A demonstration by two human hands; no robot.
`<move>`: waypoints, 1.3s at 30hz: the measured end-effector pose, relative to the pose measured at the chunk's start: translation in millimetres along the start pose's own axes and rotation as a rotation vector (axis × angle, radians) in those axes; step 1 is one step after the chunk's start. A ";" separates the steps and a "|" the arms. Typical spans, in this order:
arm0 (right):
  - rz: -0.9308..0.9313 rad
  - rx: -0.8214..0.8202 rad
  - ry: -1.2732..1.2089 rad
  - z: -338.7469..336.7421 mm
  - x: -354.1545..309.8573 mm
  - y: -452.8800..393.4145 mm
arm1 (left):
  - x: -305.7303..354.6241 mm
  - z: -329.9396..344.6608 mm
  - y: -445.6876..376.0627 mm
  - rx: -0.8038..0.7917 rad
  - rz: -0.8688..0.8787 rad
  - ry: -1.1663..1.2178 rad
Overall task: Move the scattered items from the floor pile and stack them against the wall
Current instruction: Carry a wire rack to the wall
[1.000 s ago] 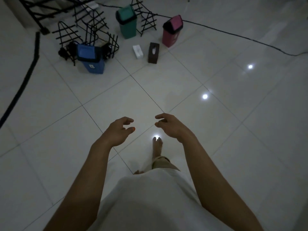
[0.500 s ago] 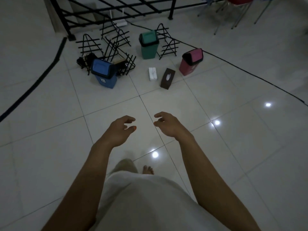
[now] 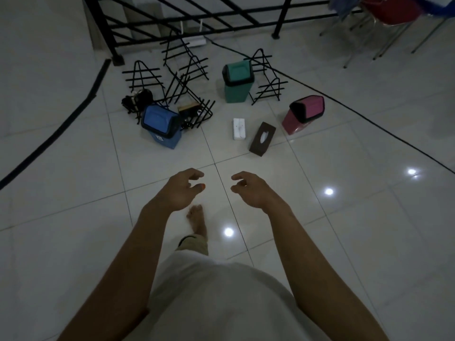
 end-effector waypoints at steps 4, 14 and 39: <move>0.000 -0.027 -0.003 -25.7 -37.6 -51.7 | 32.5 -35.5 -63.5 -0.019 -0.005 -0.007; 0.011 -0.045 -0.032 -92.3 -85.1 -159.8 | 71.2 -67.9 -170.1 -0.027 -0.066 -0.005; 0.139 -0.005 0.005 -386.1 -92.4 -424.0 | 270.3 -17.0 -517.4 -0.127 -0.047 -0.005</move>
Point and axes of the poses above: each hand's wrist, its own y-axis away from the middle knuckle, its own z-axis out of the palm, x = y × z, the point moved 2 cm from there along -y, towards the middle knuckle, and after that the axes turned 4 degrees about y, right-handed, at the moved point
